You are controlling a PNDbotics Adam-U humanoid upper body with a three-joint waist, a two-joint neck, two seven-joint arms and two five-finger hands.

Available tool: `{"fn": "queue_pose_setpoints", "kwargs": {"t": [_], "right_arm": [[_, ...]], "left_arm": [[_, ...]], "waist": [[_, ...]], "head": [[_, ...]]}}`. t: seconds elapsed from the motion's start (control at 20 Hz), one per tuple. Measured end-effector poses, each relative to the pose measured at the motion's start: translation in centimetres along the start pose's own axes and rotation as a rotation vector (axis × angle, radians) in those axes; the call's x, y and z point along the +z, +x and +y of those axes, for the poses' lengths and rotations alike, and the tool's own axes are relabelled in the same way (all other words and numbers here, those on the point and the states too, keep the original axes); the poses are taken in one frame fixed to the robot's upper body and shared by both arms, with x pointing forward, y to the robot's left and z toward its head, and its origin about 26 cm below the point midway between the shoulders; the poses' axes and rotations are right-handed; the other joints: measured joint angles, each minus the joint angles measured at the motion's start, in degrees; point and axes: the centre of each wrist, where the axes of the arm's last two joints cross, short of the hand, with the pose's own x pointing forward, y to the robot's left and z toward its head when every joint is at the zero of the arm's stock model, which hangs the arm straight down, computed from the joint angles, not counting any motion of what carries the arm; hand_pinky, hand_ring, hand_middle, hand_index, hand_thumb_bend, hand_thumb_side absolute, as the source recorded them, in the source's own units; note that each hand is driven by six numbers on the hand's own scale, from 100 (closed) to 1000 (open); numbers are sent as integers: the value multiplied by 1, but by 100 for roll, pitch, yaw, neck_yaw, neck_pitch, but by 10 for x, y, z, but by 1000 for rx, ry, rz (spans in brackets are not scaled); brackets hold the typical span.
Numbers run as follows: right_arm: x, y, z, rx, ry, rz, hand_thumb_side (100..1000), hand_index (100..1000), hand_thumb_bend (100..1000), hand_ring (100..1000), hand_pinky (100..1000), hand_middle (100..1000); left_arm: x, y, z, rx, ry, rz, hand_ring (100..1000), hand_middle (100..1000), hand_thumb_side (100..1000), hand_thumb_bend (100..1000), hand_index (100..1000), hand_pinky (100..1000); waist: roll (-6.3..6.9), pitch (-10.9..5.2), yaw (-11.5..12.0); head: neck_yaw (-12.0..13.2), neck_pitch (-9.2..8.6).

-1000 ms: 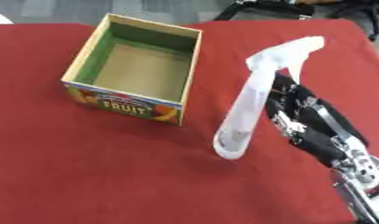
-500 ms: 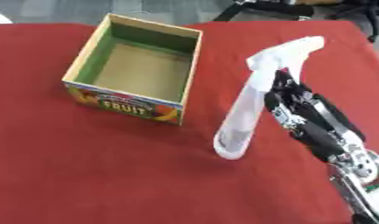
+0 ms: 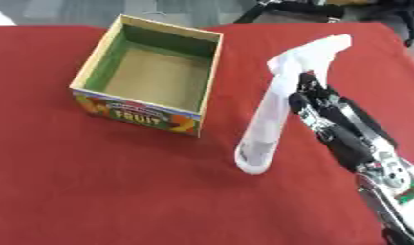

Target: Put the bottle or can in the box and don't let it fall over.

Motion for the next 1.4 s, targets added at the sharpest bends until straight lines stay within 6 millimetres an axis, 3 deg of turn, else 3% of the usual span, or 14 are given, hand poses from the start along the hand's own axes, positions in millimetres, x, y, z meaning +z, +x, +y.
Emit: {"fn": "queue_pose_setpoints", "kwargs": {"t": [0.3, 0.5, 0.85, 1.05, 1.4], "right_arm": [[-2, 1, 1, -6, 23, -14, 582, 972, 100, 925, 992, 901], [-2, 1, 1, 13, 29, -15, 504, 978, 100, 929, 997, 905], [0, -1, 1, 53, 28, -1, 482, 981, 100, 929, 997, 905], [0, -1, 1, 69, 19, 12, 427, 983, 100, 929, 997, 904], [0, -1, 2, 70, 8, 14, 467, 988, 100, 930, 997, 905]], "left_arm": [[0, 0, -1, 4, -3, 1, 1000, 1000, 736, 205, 632, 526], [0, 0, -1, 4, -2, 2, 1000, 1000, 736, 203, 632, 525], [0, 0, -1, 3, -1, 3, 1000, 1000, 734, 201, 631, 525], [0, 0, -1, 0, 0, 2, 1000, 1000, 733, 199, 631, 525], [0, 0, -1, -2, -1, 2, 1000, 1000, 733, 195, 631, 524]], "waist": [[-2, 0, 3], [-2, 0, -5], [-3, 0, -20], [-3, 0, -22], [-2, 0, -29]], "head": [[1, 34], [12, 94], [50, 148], [58, 148], [59, 148]]}}
